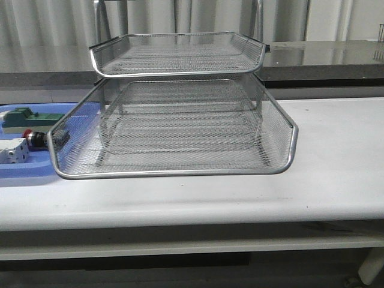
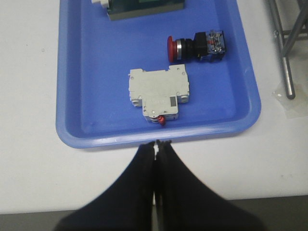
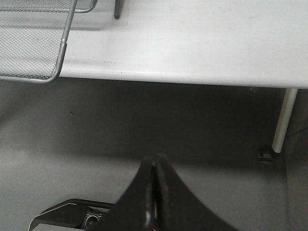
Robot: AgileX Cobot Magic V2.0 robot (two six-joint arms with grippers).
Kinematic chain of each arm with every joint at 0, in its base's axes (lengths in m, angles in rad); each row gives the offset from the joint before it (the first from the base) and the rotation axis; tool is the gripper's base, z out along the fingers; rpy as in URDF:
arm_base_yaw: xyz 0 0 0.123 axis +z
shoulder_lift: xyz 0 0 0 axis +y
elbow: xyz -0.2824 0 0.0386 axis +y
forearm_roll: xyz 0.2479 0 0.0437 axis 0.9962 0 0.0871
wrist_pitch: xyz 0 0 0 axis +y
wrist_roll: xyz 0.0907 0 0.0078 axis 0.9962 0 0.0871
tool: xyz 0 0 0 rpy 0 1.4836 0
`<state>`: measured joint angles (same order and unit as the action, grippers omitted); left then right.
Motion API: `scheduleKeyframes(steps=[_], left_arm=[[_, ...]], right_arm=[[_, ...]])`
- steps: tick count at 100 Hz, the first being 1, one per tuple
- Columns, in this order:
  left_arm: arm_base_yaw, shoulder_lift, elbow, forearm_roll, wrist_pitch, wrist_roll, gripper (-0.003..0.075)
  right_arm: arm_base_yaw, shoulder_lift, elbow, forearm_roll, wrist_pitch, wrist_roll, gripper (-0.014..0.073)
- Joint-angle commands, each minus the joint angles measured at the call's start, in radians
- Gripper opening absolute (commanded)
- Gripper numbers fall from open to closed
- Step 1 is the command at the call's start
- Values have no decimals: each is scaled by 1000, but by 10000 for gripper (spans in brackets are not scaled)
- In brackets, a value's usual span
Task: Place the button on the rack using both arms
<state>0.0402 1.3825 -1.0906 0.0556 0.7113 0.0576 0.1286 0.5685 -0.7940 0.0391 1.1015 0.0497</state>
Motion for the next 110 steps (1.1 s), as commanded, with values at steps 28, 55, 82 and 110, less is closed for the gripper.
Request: scheduleKeyframes(steps=[28, 55, 82, 110], left_arm=[[2, 14, -64, 1, -11, 84, 216], [2, 14, -64, 1, -19, 84, 585], [2, 16, -70, -37, -50, 108, 586], [2, 137, -221, -56, 23, 335, 586]], right_arm=[[-5, 3, -35, -8, -52, -4, -67], [-5, 3, -35, -8, -52, -4, -67], [-5, 3, -35, -8, -52, -4, -67], [-5, 3, -35, -8, -52, -4, -67]])
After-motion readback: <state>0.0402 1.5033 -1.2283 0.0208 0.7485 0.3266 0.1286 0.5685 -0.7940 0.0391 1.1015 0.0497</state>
